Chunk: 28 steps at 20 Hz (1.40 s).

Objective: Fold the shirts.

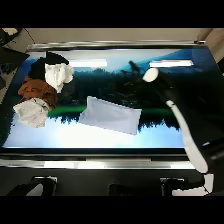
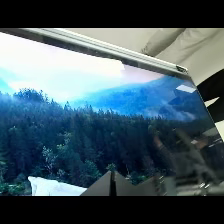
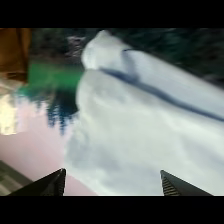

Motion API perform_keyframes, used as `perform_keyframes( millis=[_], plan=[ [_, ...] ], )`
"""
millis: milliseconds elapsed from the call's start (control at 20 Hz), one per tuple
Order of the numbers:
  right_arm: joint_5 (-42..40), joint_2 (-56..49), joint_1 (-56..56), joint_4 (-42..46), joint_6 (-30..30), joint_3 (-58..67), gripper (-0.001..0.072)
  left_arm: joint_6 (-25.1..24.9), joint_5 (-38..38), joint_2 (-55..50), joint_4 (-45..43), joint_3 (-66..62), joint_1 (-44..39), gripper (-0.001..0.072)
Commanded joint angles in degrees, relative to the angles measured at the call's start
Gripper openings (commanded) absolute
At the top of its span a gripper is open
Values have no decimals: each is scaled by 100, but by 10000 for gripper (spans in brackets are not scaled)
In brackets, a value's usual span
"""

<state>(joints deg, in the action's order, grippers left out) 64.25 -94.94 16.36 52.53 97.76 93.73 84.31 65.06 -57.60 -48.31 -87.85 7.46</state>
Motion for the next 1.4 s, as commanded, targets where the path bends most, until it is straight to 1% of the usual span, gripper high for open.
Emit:
perform_keyframes(
  millis=[0, 50, 100, 150, 200, 300, 350, 400, 500, 550, 650, 700, 750, 800, 850, 950, 1050, 1250, 1350],
  plan=[
    [1814, 378, -1318, 1696, 20, -44, 689, -101, 31, 15, -39, 168, 9, 25],
    [2153, 378, -1694, 1749, 22, -280, 681, -101, 33, 15, -37, 223, 7, 25],
    [2293, 389, -1967, 1519, 17, -730, 674, -101, 31, 15, -37, 262, 7, 25],
    [2256, 400, -2105, 1226, 13, -1285, 674, -98, 31, 15, -37, 291, 7, 25],
    [1954, 400, -2116, 852, -136, -1941, 674, -98, 31, 15, -37, 302, 7, 25],
    [1051, 400, -1989, -188, -682, -2979, 671, -96, 33, 15, -37, 302, 7, 25],
    [584, 393, -1919, -798, -1014, -3353, 671, -94, 33, 15, -37, 302, 7, 25],
    [184, 387, -1873, -1207, -1279, -3578, 666, -92, 33, 17, -35, 302, -7, 25],
    [-361, 363, -1784, -1266, -1423, -3670, 555, -74, 31, 17, -26, 302, -46, 25],
    [-487, 334, -1757, -1346, -1423, -3670, 554, -76, 26, 17, -28, 302, -90, 25],
    [-549, 258, -1657, -1510, -1543, -3670, 500, -74, -28, 13, -31, 302, -210, 25],
    [-570, 232, -1572, -1543, -1679, -3668, 493, -74, -81, 13, -35, 302, -271, 25],
    [-590, 225, -1478, -1609, -1884, -3668, 380, -74, -146, 13, -35, 302, -332, 26],
    [-597, 227, -1410, -1690, -2070, -3665, 160, -74, -164, 13, -35, 302, -374, 25],
    [-570, 227, -1379, -1808, -2273, -3641, 46, -74, -153, 13, -35, 302, -398, 25],
    [-308, 229, -1475, -1930, -2728, -3381, 46, -74, -142, 13, -35, 302, -409, 25],
    [-127, 245, -1801, -1930, -2745, -2872, 45, -74, -140, 13, -35, 302, -409, 26],
    [-61, 334, -3154, -1801, -2288, -1919, 44, -74, -138, 13, -35, 302, -409, 26],
    [210, 380, -3989, -1637, -2111, -1703, 44, -74, -138, 13, -37, 302, -409, 26]
  ],
)
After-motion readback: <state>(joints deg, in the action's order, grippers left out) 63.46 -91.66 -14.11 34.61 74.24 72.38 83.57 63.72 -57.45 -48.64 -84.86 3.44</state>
